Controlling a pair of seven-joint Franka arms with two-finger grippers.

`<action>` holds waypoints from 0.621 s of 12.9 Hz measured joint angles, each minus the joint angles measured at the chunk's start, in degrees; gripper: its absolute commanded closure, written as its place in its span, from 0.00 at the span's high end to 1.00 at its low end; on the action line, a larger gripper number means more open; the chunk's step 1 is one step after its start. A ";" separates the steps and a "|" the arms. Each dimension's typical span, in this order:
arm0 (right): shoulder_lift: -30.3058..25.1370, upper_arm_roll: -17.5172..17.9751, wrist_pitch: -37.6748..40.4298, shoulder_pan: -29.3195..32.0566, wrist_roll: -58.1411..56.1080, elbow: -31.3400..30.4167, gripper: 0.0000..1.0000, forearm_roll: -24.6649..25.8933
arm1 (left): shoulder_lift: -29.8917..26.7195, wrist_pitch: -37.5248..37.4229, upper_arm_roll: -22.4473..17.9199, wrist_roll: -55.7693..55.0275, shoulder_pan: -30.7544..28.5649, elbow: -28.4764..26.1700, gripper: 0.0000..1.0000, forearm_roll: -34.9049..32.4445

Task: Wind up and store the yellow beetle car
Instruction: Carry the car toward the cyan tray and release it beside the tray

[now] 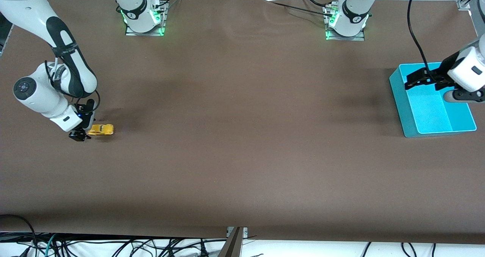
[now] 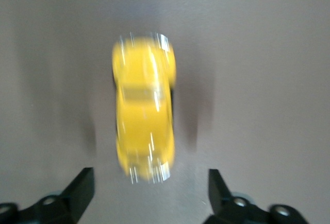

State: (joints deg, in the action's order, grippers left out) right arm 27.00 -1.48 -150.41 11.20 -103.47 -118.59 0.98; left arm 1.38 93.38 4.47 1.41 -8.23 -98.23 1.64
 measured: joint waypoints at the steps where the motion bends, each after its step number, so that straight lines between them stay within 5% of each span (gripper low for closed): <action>1: -0.21 0.00 2.60 0.00 0.00 1.68 1.00 0.00 | 0.00 -0.01 -0.01 0.01 -0.63 0.00 1.00 0.00; 8: -1.56 0.00 7.02 0.01 -0.01 4.87 1.00 0.00 | 0.03 -1.24 0.16 0.01 -1.05 -0.01 1.00 0.00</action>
State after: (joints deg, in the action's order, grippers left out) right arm 25.44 -1.48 -143.38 11.21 -103.47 -113.72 0.97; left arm 1.42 92.14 4.62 1.41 -9.28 -98.24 1.64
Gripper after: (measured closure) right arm 0.000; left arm 0.000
